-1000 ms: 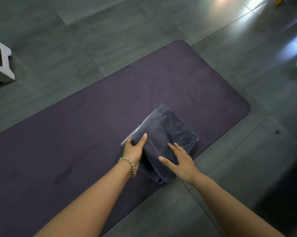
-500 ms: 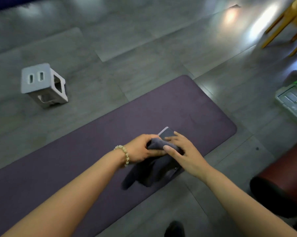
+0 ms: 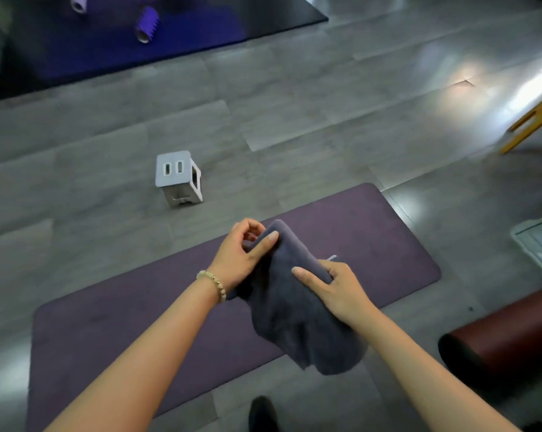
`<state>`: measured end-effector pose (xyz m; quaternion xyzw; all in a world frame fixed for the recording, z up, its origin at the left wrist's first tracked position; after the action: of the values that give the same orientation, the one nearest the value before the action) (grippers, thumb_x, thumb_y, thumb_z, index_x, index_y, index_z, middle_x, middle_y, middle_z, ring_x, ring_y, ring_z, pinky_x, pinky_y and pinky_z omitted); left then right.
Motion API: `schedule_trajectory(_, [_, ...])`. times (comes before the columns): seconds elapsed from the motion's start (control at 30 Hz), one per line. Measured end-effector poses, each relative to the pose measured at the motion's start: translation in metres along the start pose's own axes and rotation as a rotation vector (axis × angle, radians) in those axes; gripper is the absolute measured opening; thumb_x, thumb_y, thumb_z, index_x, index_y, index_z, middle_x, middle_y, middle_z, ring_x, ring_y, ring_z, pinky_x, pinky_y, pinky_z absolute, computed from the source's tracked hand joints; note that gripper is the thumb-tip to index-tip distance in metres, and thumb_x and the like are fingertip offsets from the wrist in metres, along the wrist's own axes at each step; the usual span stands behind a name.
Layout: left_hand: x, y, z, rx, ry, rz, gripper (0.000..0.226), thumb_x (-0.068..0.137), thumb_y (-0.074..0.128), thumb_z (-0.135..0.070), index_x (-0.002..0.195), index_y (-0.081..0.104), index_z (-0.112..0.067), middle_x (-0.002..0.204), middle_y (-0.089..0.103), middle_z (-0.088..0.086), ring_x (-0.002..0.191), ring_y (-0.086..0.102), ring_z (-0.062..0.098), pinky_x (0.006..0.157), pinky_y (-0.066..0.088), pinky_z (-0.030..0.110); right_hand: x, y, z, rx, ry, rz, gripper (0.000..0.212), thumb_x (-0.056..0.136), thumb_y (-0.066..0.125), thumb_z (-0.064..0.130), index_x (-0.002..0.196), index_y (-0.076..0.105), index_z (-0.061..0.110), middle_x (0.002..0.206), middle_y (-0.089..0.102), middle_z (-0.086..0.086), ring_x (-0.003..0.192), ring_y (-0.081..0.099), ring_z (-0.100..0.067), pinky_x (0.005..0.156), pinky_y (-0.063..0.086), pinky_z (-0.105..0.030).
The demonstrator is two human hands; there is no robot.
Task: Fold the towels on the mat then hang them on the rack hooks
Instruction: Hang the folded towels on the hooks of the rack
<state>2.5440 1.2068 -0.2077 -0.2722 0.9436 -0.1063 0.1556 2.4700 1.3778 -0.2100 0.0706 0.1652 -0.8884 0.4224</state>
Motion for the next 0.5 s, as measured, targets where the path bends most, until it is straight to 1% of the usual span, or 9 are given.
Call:
schedule_trajectory(0.07, [-0.025,-0.008,-0.009,0.013,-0.004,-0.007,0.038,0.079,0.067,-0.053,0.075,0.051,-0.019,0.073,0.053,-0.002,0.066,0.046,0.009,0.064,0.041,0.020,-0.010,0.008,0.011,-0.033,-0.018,0.037,0.035,0.083,0.068,0.039,0.063,0.056,0.013,0.057,0.052,0.011,0.057,0.046,-0.004,0.056,0.040,-0.021])
schedule_trajectory(0.13, [-0.050,-0.015,-0.016,-0.012,-0.059,-0.003,0.046,0.078,0.067,-0.052,0.075,0.049,-0.009,0.065,0.047,-0.002,0.059,0.040,0.009,0.053,0.038,0.021,-0.019,0.021,0.025,-0.100,-0.052,0.092,0.029,0.083,0.069,0.040,0.065,0.061,0.019,0.059,0.058,0.012,0.058,0.049,0.000,0.058,0.041,-0.019])
schedule_trajectory(0.17, [-0.063,-0.021,-0.019,-0.016,-0.101,-0.017,0.051,0.077,0.068,-0.054,0.079,0.052,-0.005,0.065,0.050,-0.001,0.059,0.043,0.009,0.050,0.039,0.021,-0.025,0.028,0.035,-0.142,-0.087,0.123,0.027,0.083,0.070,0.039,0.063,0.059,0.024,0.057,0.058,0.015,0.057,0.048,0.004,0.058,0.040,-0.015])
schedule_trajectory(0.23, [-0.091,-0.037,-0.026,-0.007,-0.200,-0.051,0.048,0.076,0.069,-0.056,0.081,0.061,-0.009,0.067,0.060,-0.002,0.061,0.053,0.011,0.050,0.043,0.020,-0.037,0.042,0.054,-0.212,-0.176,0.167,0.031,0.082,0.072,0.037,0.060,0.052,0.029,0.053,0.054,0.020,0.054,0.047,0.004,0.057,0.037,-0.013])
schedule_trajectory(0.3, [-0.124,-0.056,-0.032,0.054,-0.316,-0.060,0.044,0.075,0.066,-0.061,0.075,0.065,-0.017,0.066,0.065,-0.005,0.061,0.059,0.010,0.054,0.044,0.020,-0.052,0.059,0.072,-0.252,-0.259,0.211,0.037,0.079,0.072,0.046,0.060,0.052,0.020,0.055,0.050,0.011,0.054,0.045,-0.001,0.055,0.035,-0.016])
schedule_trajectory(0.37, [-0.158,-0.078,-0.031,0.067,-0.404,-0.071,0.050,0.073,0.064,-0.066,0.085,0.070,-0.018,0.081,0.071,-0.005,0.079,0.066,0.009,0.070,0.050,0.023,-0.067,0.081,0.088,-0.266,-0.334,0.283,0.054,0.074,0.066,0.060,0.064,0.054,0.009,0.059,0.048,0.002,0.056,0.042,-0.004,0.056,0.036,-0.025])
schedule_trajectory(0.43, [-0.198,-0.099,-0.028,-0.013,-0.449,-0.109,0.051,0.072,0.066,-0.064,0.094,0.070,-0.018,0.092,0.073,-0.001,0.092,0.067,0.014,0.089,0.051,0.030,-0.084,0.109,0.105,-0.281,-0.389,0.351,0.052,0.074,0.067,0.059,0.062,0.050,0.011,0.058,0.045,0.003,0.055,0.040,-0.006,0.054,0.034,-0.026])
schedule_trajectory(0.47, [-0.218,-0.110,-0.026,-0.051,-0.459,-0.145,0.048,0.073,0.067,-0.061,0.094,0.070,-0.018,0.093,0.073,-0.001,0.093,0.067,0.015,0.092,0.050,0.032,-0.094,0.125,0.113,-0.286,-0.419,0.388,0.048,0.076,0.069,0.054,0.059,0.047,0.015,0.057,0.043,0.006,0.054,0.038,-0.006,0.053,0.032,-0.026])
schedule_trajectory(0.5, [-0.240,-0.123,-0.024,-0.073,-0.464,-0.194,0.044,0.075,0.067,-0.059,0.091,0.070,-0.018,0.091,0.072,-0.001,0.091,0.067,0.015,0.089,0.050,0.031,-0.106,0.143,0.121,-0.289,-0.448,0.432,0.045,0.077,0.070,0.051,0.058,0.046,0.018,0.056,0.041,0.008,0.054,0.038,-0.005,0.053,0.032,-0.025])
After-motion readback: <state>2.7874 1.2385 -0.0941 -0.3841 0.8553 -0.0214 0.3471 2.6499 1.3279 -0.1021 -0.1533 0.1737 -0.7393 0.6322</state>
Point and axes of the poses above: each hand's wrist, its own x-axis towards the middle knuckle, its own y-axis out of the palm, z = x × y, the point moved 6 cm from there along x, towards the middle knuckle
